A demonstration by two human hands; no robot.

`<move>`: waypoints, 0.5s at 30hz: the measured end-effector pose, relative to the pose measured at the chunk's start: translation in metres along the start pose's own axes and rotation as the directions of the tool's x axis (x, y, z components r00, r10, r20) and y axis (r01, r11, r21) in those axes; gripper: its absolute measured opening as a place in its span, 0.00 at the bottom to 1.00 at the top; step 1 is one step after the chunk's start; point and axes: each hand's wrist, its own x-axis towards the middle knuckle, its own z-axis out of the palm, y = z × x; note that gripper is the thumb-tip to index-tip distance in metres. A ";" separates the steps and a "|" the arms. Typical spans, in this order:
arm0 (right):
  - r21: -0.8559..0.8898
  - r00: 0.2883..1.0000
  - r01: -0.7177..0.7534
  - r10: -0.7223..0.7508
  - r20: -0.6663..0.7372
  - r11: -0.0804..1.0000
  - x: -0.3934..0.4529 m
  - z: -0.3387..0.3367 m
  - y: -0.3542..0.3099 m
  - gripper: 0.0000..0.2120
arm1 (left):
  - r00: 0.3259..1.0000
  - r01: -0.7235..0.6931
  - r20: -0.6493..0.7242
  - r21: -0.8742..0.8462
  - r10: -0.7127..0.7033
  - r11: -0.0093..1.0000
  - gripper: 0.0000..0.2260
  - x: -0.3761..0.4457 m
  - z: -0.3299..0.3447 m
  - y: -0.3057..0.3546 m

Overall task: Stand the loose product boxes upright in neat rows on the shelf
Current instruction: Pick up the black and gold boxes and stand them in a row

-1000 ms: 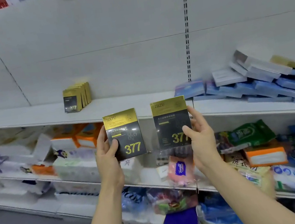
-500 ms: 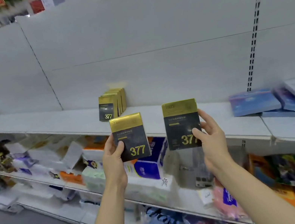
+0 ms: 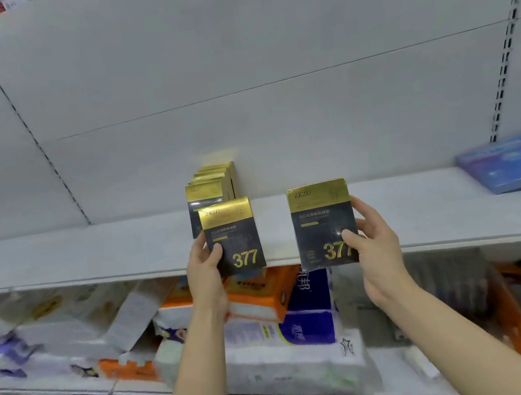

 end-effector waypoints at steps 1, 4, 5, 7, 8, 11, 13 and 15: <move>-0.002 1.000 0.003 -0.003 -0.021 1.000 0.002 0.015 0.007 0.24 | 1.000 0.013 0.007 0.002 -0.013 1.000 0.18 0.017 -0.011 0.000; -0.012 0.998 0.011 -0.011 -0.059 1.000 0.004 0.044 0.019 0.24 | 0.999 0.028 0.034 0.019 -0.028 0.999 0.18 0.055 -0.031 0.002; -0.012 0.997 0.017 -0.018 -0.075 1.000 0.004 0.056 0.026 0.24 | 0.998 0.025 0.053 0.037 -0.027 0.999 0.18 0.069 -0.037 0.005; -0.024 0.992 0.016 -0.019 -0.125 1.000 0.005 0.077 0.038 0.24 | 0.995 0.024 0.098 0.077 -0.032 0.997 0.18 0.098 -0.046 0.008; -0.028 0.990 0.007 -0.011 -0.140 1.000 0.004 0.085 0.042 0.24 | 0.993 0.026 0.113 0.094 -0.037 0.995 0.17 0.108 -0.048 0.009; -0.038 0.988 -0.012 0.006 -0.152 0.999 0.004 0.107 0.054 0.23 | 0.989 0.029 0.136 0.153 -0.050 0.988 0.16 0.131 -0.051 0.007; -0.066 0.988 -0.015 0.004 -0.154 0.998 0.007 0.124 0.059 0.22 | 0.989 0.007 0.145 0.188 -0.035 0.982 0.16 0.141 -0.053 0.004; -0.088 0.991 -0.014 0.002 -0.137 0.996 0.011 0.140 0.063 0.22 | 0.991 -0.026 0.131 0.221 -0.003 0.975 0.16 0.148 -0.052 0.001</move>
